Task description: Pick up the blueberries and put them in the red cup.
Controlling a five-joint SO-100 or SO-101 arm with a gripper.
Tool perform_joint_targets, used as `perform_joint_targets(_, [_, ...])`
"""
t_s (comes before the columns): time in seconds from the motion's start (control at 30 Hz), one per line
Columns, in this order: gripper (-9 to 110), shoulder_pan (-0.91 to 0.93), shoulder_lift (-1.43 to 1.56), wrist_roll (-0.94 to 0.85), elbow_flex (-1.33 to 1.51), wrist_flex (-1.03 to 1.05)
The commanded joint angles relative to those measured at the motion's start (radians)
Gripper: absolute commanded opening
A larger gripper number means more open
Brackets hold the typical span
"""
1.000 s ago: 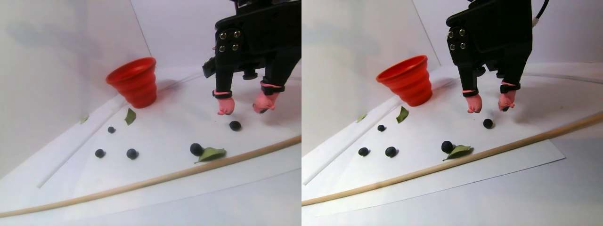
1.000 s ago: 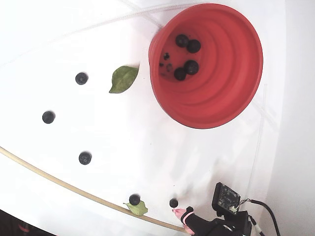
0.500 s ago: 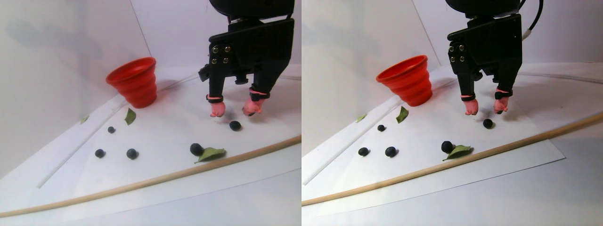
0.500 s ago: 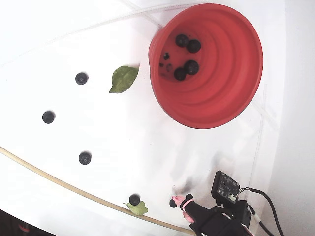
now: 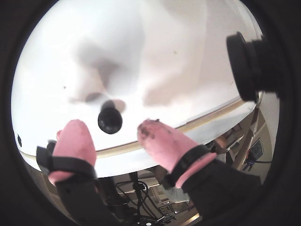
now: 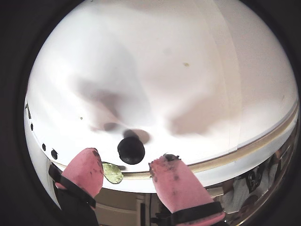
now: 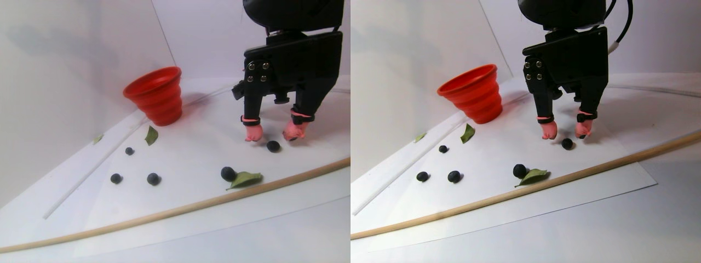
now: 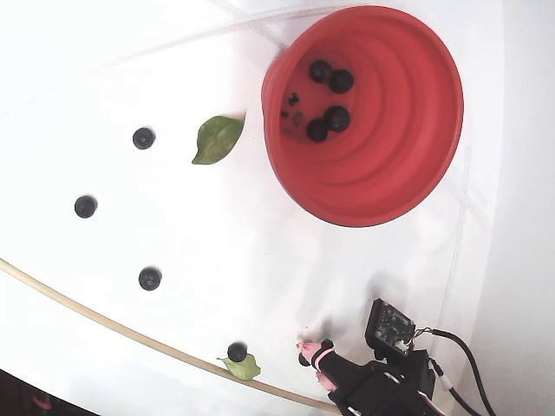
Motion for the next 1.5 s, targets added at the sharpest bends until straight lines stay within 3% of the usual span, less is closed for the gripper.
perform_joint_targets(0.0, [20, -0.005, -0.002, 0.003, -0.008, -0.021])
perform_joint_targets(1.47, [11, -0.008, -0.072, 0.018, -0.008, -0.089])
